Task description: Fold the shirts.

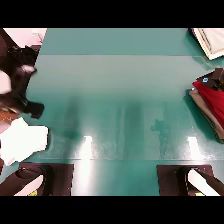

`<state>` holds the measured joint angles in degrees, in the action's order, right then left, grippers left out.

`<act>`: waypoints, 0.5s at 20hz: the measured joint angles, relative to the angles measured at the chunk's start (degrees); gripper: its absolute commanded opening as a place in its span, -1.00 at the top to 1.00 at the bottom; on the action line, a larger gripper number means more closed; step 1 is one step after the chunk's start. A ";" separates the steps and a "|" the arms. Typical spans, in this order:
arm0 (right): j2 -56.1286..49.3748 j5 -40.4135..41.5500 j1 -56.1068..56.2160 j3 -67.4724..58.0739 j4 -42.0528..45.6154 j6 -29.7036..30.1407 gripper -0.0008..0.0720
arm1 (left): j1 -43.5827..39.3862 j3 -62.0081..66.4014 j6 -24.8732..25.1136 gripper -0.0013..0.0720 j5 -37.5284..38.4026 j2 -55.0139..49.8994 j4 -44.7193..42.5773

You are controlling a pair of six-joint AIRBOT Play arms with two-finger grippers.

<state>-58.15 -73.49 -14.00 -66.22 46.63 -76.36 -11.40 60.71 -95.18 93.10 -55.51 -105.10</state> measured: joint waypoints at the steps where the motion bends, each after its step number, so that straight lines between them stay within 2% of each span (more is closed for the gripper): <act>1: 0.00 0.00 0.00 0.00 0.00 0.09 0.94 | 0.04 -3.85 -1.03 -0.86 -1.11 0.04 -0.98; 6: 0.00 -0.02 0.00 0.00 0.00 0.46 0.94 | 0.15 -19.41 -5.27 -0.84 -6.19 0.15 -3.87; 7: 0.00 0.00 0.00 0.00 0.00 0.48 0.94 | 0.15 -21.14 -5.95 -0.25 -6.93 0.15 -4.26; 8: 0.00 0.00 0.00 0.00 0.00 0.50 0.94 | 0.15 -22.23 -6.45 0.47 -7.56 0.15 -4.59; 9: 0.00 -0.02 0.00 0.00 0.00 0.52 0.94 | 0.15 -23.06 -6.88 0.83 -8.07 0.15 -4.72; 10: 0.00 0.00 0.00 0.00 0.00 0.52 0.94 | 0.15 -23.54 -7.19 0.90 -8.33 0.15 -5.22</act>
<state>-58.15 -73.49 -14.00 -66.22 46.63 -75.83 -11.25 37.17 -102.37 84.77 -55.35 -110.32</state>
